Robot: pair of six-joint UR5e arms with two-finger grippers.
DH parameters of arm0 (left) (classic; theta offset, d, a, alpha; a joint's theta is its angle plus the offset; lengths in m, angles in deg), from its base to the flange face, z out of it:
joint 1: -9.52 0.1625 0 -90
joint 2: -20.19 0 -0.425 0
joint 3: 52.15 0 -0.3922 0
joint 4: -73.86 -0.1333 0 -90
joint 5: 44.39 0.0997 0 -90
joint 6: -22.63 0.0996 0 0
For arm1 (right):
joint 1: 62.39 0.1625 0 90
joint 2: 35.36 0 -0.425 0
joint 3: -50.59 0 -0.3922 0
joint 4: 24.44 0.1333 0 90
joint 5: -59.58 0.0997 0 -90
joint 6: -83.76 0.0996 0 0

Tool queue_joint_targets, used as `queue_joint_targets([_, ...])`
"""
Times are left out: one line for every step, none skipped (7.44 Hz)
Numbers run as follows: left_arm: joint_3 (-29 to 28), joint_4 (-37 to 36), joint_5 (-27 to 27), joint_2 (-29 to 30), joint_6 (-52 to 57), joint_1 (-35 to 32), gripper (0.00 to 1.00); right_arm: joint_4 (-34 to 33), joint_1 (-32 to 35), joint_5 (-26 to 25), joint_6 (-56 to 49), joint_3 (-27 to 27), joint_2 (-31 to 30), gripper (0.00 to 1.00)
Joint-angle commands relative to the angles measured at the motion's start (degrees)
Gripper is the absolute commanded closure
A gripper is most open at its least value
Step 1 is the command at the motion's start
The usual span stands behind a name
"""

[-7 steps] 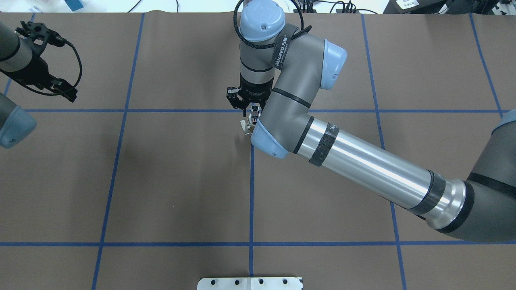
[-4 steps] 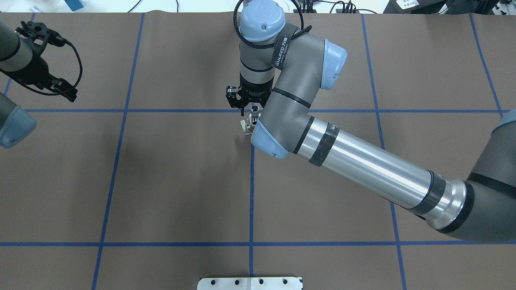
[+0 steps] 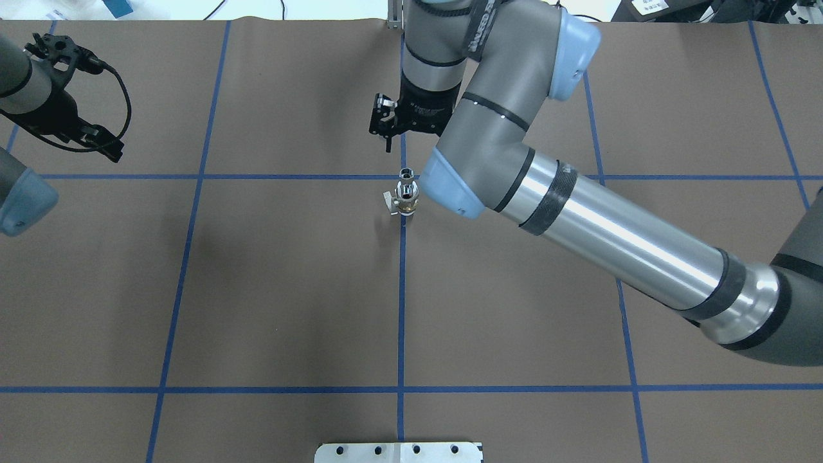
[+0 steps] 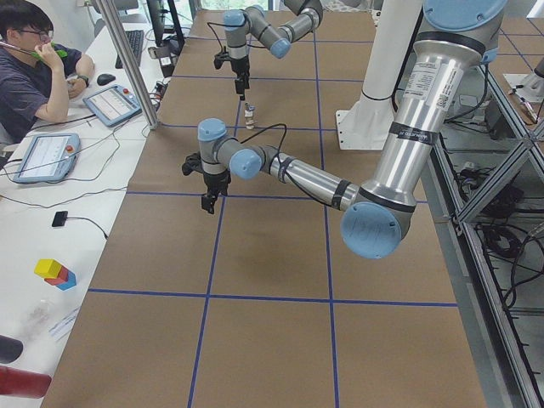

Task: Assemble PPR valve and pipe with both arms
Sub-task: 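Open the right gripper and raise it away from the assembly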

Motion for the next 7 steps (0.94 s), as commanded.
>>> queue_joint_targets([0.6, -0.1, -0.1, -0.1, 0.4, -1.0, 0.00, -11.4, 9.5, 1.0, -14.1, 15.0, -12.0, 0.01])
queue_joint_targets([1.7, -0.5, -3.5, -0.5, 0.6, -3.4, 0.00, -12.0, 14.6, 0.6, -27.7, 20.7, -20.9, 0.01])
queue_joint_targets([3.0, -1.0, -8.3, -2.0, 2.2, -7.7, 0.00, -11.8, 20.9, 1.4, -38.3, 20.6, -26.9, 0.01])
queue_joint_targets([3.2, -1.1, -10.3, -4.6, 9.3, -11.5, 0.00, -11.5, 25.2, 4.3, -42.7, 18.5, -30.9, 0.01])
queue_joint_targets([2.9, -2.0, -10.5, -6.8, 15.6, -14.9, 0.00, -11.1, 30.4, 5.6, -44.0, 17.2, -33.5, 0.01])
queue_joint_targets([2.7, -2.3, -10.5, -9.5, 20.0, -17.6, 0.00, -9.9, 31.4, 4.4, -50.2, 16.6, -37.0, 0.01])
queue_joint_targets([0.9, -2.2, -10.5, -11.2, 25.0, -21.1, 0.00, -6.1, 37.1, 3.9, -62.2, 13.7, -41.3, 0.01])
